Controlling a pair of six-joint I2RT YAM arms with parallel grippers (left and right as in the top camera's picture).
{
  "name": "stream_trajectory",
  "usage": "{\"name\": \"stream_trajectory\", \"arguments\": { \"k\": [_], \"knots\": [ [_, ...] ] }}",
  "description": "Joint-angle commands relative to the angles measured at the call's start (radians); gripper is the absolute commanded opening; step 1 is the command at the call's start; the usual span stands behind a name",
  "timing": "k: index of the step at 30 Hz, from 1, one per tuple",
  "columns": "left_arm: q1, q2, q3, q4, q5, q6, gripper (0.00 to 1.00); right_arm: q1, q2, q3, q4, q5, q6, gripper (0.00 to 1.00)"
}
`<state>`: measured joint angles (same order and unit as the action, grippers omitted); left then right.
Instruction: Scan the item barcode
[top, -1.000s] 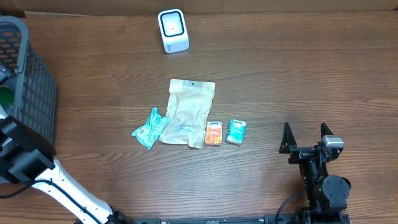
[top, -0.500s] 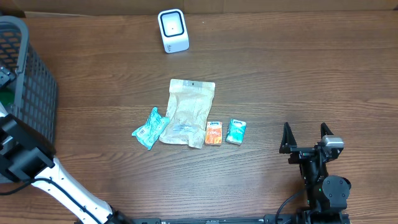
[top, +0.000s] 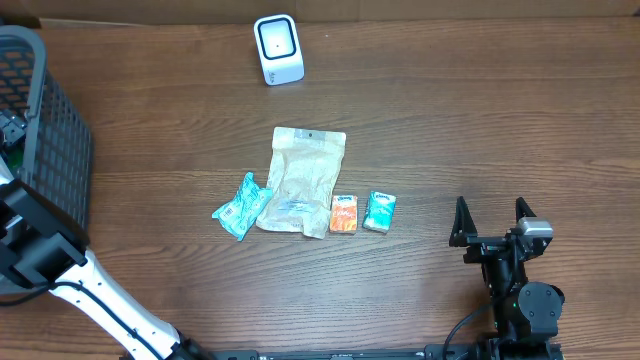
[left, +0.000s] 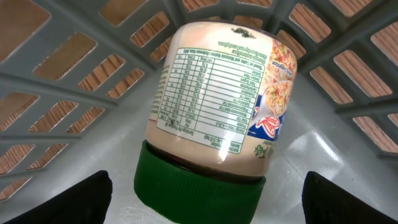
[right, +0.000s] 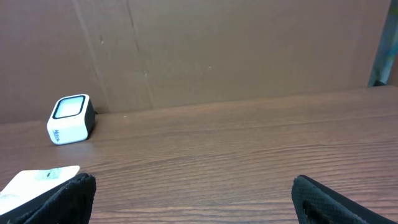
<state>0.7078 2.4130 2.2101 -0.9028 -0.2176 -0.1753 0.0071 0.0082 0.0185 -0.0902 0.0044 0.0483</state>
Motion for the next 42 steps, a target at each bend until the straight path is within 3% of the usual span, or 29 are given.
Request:
{"name": "stream_trajectory", "arguments": {
  "k": [1, 42],
  "knots": [
    [0.009, 0.017, -0.01, 0.007, -0.004, 0.02, 0.84, -0.002, -0.005, -0.01, 0.006, 0.005, -0.005, 1.0],
    [0.012, 0.02, -0.055, 0.074, -0.004, 0.023, 0.77, -0.002, -0.005, -0.01, 0.006, 0.005, -0.005, 1.0]
  ]
}}
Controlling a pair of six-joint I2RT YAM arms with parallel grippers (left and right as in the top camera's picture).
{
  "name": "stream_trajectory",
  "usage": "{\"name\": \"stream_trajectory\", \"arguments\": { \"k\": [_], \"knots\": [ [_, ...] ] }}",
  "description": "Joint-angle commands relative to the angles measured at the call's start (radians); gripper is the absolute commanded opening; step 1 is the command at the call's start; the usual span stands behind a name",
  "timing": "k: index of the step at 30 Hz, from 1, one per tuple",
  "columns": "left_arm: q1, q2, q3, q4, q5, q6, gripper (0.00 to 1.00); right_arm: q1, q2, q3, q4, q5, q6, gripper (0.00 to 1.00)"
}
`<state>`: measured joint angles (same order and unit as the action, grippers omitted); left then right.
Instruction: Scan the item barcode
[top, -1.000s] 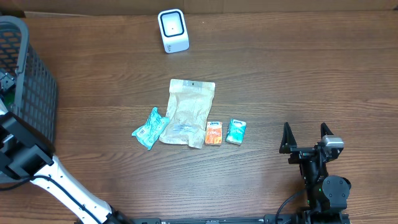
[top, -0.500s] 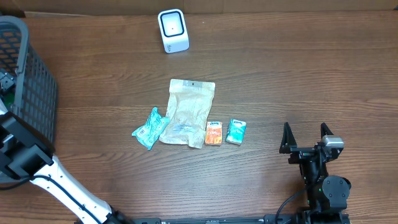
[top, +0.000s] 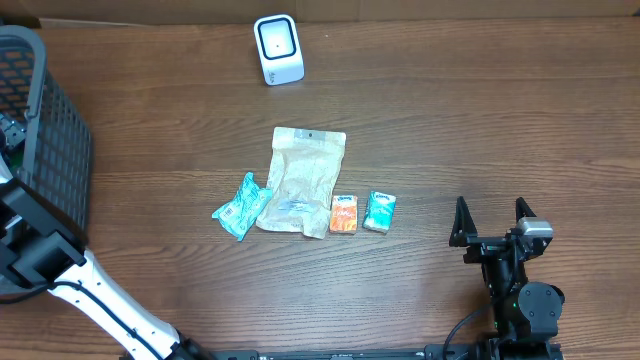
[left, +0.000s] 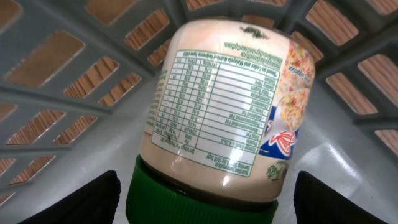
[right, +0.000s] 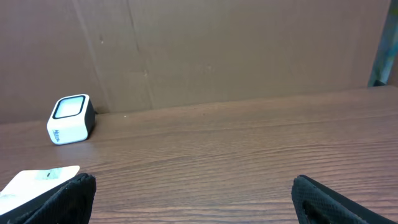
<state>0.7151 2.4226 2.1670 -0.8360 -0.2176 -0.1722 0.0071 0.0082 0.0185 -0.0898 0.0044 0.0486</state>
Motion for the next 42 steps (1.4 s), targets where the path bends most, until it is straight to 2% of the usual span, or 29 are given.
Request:
{"name": "stream_trajectory", "arguments": {
  "k": [1, 4, 12, 22, 42],
  "knots": [
    [0.005, 0.011, -0.016, 0.011, -0.004, 0.019, 0.77, -0.002, -0.005, -0.01, 0.006, 0.005, -0.005, 1.0],
    [0.005, 0.011, -0.023, 0.016, -0.003, 0.019, 0.77, -0.002, -0.005, -0.01, 0.006, 0.005, -0.005, 1.0],
    [0.005, 0.01, -0.022, 0.014, -0.035, 0.019, 0.56, -0.002, -0.005, -0.01, 0.006, 0.005, -0.005, 1.0],
    [0.004, -0.04, 0.01, -0.032, -0.037, 0.007, 0.52, -0.002, -0.005, -0.01, 0.006, 0.005, -0.005, 0.99],
    [0.003, -0.424, 0.011, -0.108, 0.171, -0.042, 0.49, -0.002, -0.005, -0.01, 0.006, 0.005, -0.005, 1.0]
  ]
}}
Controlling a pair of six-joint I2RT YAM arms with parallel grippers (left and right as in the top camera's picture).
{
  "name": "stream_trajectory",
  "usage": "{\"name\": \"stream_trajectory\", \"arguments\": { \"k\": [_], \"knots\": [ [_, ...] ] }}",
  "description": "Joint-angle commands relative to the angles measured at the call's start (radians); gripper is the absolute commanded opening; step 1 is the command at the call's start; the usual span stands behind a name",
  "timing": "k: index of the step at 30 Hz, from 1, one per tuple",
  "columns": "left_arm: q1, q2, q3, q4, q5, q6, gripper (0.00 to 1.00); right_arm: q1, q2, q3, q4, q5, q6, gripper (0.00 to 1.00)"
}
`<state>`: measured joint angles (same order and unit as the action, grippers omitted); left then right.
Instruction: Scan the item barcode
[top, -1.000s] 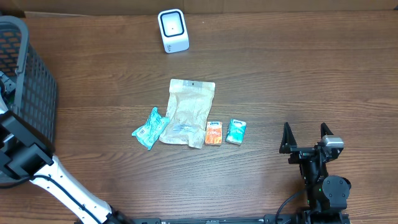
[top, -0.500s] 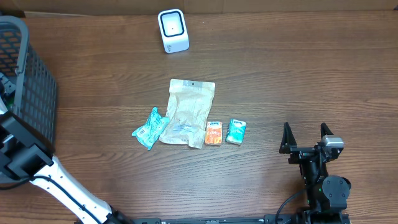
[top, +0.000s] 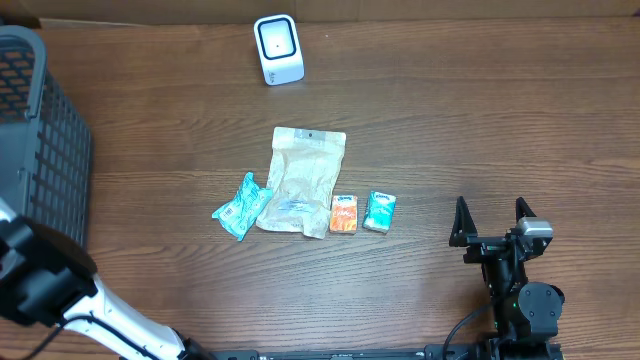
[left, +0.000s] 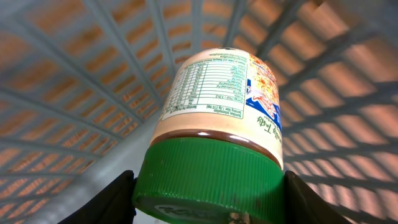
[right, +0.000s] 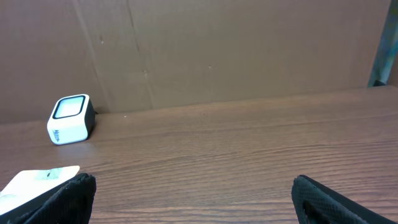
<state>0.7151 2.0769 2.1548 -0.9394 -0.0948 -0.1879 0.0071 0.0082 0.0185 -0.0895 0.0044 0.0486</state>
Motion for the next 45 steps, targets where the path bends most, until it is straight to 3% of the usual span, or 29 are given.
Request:
{"name": "stream_trajectory", "arguments": {
  "k": [1, 19, 30, 45],
  "knots": [
    [0.003, -0.094, 0.023, -0.009, 0.048, -0.032, 0.48, -0.002, -0.005, -0.01, 0.005, 0.005, -0.005, 1.0],
    [0.003, -0.333, 0.023, -0.121, 0.157, -0.086, 0.49, -0.002, -0.005, -0.01, 0.005, 0.005, -0.005, 1.0],
    [-0.011, -0.444, 0.023, -0.177, 0.346, -0.109, 0.47, -0.002, -0.005, -0.01, 0.005, 0.005, -0.005, 0.99],
    [-0.19, -0.509, 0.023, -0.322, 0.384, -0.104, 0.46, -0.002, -0.005, -0.01, 0.005, 0.005, -0.005, 1.0]
  ]
}}
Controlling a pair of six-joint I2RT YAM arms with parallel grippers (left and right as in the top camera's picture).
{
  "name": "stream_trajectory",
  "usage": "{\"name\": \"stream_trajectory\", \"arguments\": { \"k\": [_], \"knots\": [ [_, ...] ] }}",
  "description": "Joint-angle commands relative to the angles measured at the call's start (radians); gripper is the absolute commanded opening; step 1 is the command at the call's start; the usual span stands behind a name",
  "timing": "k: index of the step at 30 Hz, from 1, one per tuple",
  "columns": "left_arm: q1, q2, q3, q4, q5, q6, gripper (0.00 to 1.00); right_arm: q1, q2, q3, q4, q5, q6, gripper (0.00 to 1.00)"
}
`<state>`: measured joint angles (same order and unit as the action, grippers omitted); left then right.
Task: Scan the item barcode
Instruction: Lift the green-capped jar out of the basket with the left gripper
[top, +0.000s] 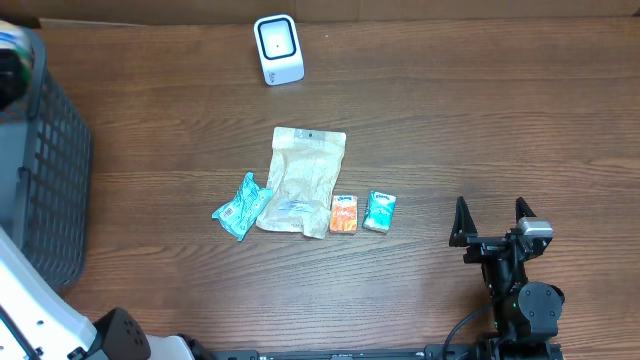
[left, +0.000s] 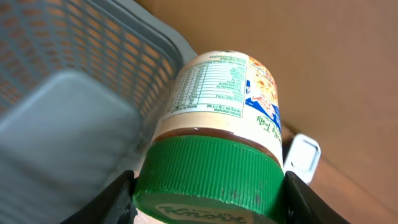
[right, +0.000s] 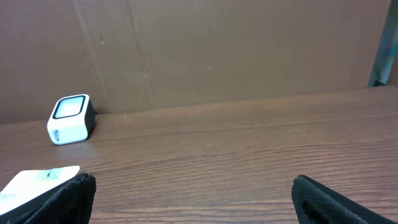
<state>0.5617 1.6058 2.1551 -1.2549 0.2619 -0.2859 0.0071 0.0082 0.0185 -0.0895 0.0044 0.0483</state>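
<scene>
A jar (left: 217, 106) with a green lid (left: 208, 180) and a nutrition label is held by the lid in my left gripper (left: 208, 200), which is shut on it. It hangs over the rim of the grey basket (left: 74, 93). In the overhead view the jar (top: 12, 45) shows at the far left edge, above the basket (top: 50, 180). The white scanner (top: 278, 49) stands at the table's back; it also shows past the jar as the scanner (left: 303, 155). My right gripper (top: 492, 215) rests open near the front right, nothing between its fingers (right: 62, 196).
Mid-table lie a clear plastic bag (top: 300, 180), a teal packet (top: 240, 207), a small orange pack (top: 344, 213) and a small teal pack (top: 379, 211). A cardboard wall (right: 249, 50) closes the back edge.
The jar, held by its lid inside the basket before, is now raised over the basket's rim, with the scanner in view past it. The right arm has not moved.
My left gripper stood open around the jar lying in the basket, then closer to its lid. Then it was shut on the lid with the jar lifted inside the basket. Now the jar is above the rim. The right gripper stayed open and still.
</scene>
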Motion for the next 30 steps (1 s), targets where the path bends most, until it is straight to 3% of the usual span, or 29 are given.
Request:
{"name": "stream_trajectory", "arguments": {
  "k": [1, 9, 30],
  "knots": [
    [-0.051, -0.037, 0.023, -0.021, 0.027, -0.005, 0.46, -0.002, -0.005, -0.01, 0.005, 0.005, -0.005, 1.0],
    [-0.125, -0.037, 0.023, -0.136, 0.024, 0.04, 0.47, -0.002, -0.005, -0.01, 0.005, 0.005, -0.005, 1.0],
    [-0.125, -0.024, 0.018, -0.412, -0.087, 0.16, 0.48, -0.002, -0.005, -0.01, 0.005, 0.005, -0.005, 1.0]
  ]
}}
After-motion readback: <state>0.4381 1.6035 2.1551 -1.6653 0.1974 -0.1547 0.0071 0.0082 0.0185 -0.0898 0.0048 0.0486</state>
